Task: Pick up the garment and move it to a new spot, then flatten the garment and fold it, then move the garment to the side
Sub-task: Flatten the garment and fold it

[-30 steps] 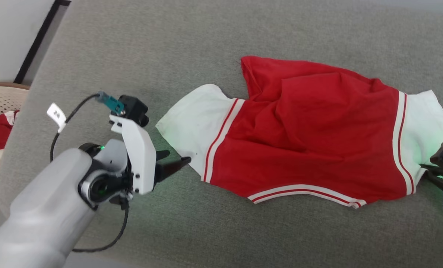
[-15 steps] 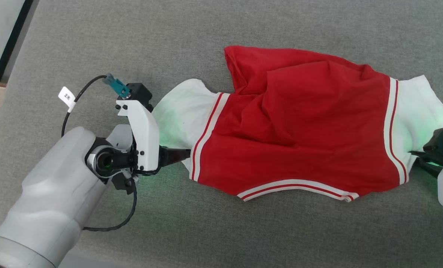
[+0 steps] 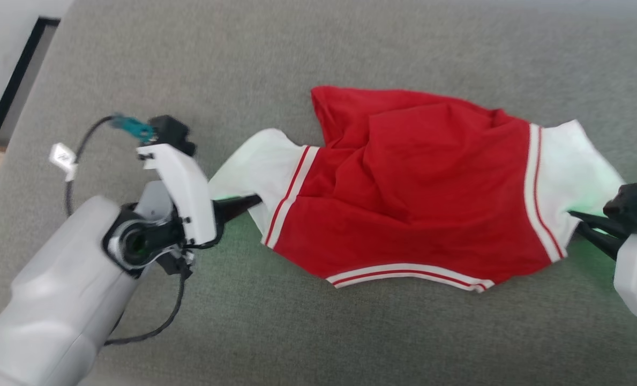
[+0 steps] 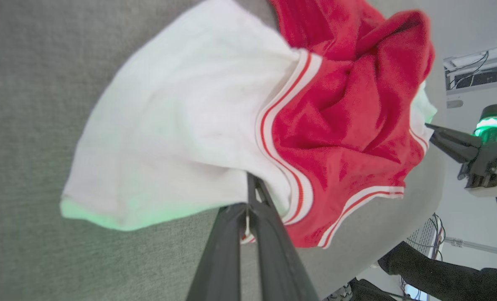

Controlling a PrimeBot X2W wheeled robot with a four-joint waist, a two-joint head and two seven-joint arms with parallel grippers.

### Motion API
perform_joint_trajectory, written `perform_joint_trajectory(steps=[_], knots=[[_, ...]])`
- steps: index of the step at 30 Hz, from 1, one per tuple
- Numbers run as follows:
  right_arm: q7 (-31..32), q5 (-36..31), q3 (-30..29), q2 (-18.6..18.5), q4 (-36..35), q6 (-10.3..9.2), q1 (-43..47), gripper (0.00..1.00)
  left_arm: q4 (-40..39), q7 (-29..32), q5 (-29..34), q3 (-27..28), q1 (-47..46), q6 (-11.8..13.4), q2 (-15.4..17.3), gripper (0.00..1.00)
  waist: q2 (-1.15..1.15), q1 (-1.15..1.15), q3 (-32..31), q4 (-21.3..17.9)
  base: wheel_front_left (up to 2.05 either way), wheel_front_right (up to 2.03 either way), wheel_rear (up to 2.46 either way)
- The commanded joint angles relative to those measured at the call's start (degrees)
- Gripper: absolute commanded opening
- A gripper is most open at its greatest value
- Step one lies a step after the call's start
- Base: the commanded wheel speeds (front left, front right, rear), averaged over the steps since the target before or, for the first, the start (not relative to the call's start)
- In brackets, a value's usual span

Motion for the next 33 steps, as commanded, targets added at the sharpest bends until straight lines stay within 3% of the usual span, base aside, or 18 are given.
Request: perform_joint_trajectory(steps=[1,9,15,19,22,25,30,33], knots=[[-1.1,0.5,-0.7,0.4,0.1,-0.28,1.0,0.0,-1.3,-1.4,-0.8,0.4,1.4,0.2,0.5,0.0,0.0,0.0,-1.8,-0.8,0.0,0.0,0.0],[-8.7,2.5,-10.7,-2.3,-1.3,-0.28,8.5,0.0,-19.0,-13.5,-3.3,3.5,11.1,0.2,7.1,0.0,0.0,0.0,-5.5,-3.5,0.0,0.0,0.0],[-13.5,5.3,-23.3,-7.7,-4.8,-0.28,18.0,0.0,-31.7,-21.3,-5.2,6.6,18.7,0.2,11.8,0.0,0.0,0.0,-5.3,-5.5,0.0,0.0,0.0],[-14.0,6.4,-31.5,-8.4,-7.7,-0.2,23.6,0.0,-36.1,-22.7,-5.1,6.8,19.8,0.2,13.2,0.0,0.0,0.0,-3.7,-6.5,0.0,0.0,0.0],[-11.7,6.9,-36.1,-5.9,-9.4,-0.17,25.4,0.0,-33.7,-21.7,-3.9,6.6,15.1,0.2,11.6,0.0,0.0,0.0,-2.1,-7.0,0.0,0.0,0.0],[-8.2,9.0,-39.8,-1.1,-9.6,-0.16,22.6,0.0,-27.4,-21.1,-2.7,6.9,7.8,0.2,8.1,0.0,0.0,0.0,0.1,-8.0,0.0,0.0,0.0],[-1.8,12.9,-43.8,10.5,-3.8,-0.16,8.7,0.0,-12.1,-21.9,0.5,8.8,-9.4,0.3,1.4,0.0,0.0,0.0,5.3,-11.1,0.0,0.0,0.0],[0.0,13.8,-45.9,18.0,2.9,-0.16,-3.5,0.0,-2.4,-25.3,3.1,11.0,-21.1,1.7,-1.8,0.0,0.0,0.0,8.1,-13.2,0.0,0.0,0.0]])
